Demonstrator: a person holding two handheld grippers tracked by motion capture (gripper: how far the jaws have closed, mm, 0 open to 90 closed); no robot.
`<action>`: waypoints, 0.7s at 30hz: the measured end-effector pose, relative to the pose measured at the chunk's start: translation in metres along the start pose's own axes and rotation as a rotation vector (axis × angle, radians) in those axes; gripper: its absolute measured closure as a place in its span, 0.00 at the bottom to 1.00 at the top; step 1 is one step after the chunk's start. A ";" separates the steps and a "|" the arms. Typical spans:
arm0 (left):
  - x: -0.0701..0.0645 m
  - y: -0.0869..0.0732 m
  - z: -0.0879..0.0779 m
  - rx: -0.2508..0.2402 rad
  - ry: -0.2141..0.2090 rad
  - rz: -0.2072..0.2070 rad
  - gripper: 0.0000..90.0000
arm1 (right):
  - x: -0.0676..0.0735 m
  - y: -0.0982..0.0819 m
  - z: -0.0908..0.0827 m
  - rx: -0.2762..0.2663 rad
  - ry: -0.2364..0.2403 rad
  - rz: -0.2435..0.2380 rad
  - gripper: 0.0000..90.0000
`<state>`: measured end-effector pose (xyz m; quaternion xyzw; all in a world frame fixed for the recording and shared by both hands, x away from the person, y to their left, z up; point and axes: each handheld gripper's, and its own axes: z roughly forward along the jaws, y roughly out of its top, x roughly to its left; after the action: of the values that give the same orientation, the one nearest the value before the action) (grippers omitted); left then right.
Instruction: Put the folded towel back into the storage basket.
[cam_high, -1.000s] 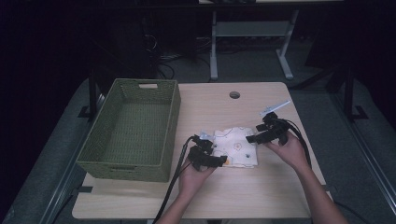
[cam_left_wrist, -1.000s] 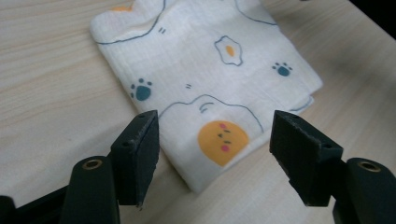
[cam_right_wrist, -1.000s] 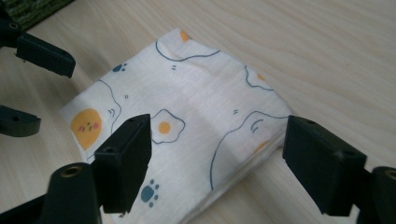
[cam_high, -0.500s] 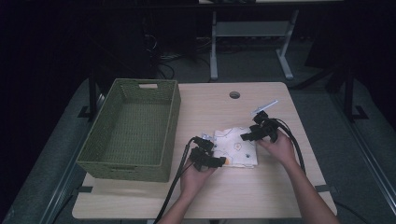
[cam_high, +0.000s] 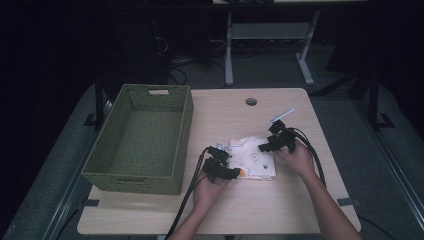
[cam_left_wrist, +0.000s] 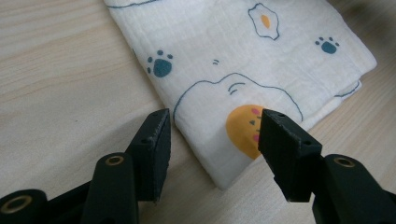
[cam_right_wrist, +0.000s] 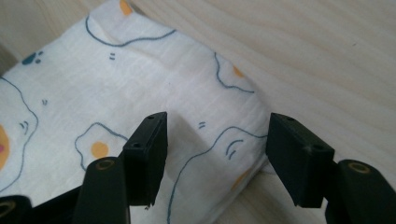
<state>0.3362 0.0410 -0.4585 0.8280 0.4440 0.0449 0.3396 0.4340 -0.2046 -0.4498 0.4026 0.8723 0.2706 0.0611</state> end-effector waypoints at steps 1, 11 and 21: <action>0.000 0.000 0.000 0.000 0.001 0.003 0.52 | 0.001 0.000 0.002 0.007 -0.008 -0.005 0.42; 0.001 0.003 0.003 -0.001 0.014 0.023 0.58 | 0.009 0.001 0.005 0.033 -0.040 -0.044 0.47; 0.000 0.003 0.003 0.005 0.015 0.051 0.73 | 0.013 -0.004 0.003 0.020 -0.033 -0.009 0.63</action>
<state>0.3392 0.0379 -0.4587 0.8394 0.4257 0.0589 0.3329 0.4239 -0.1956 -0.4527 0.4037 0.8757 0.2547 0.0727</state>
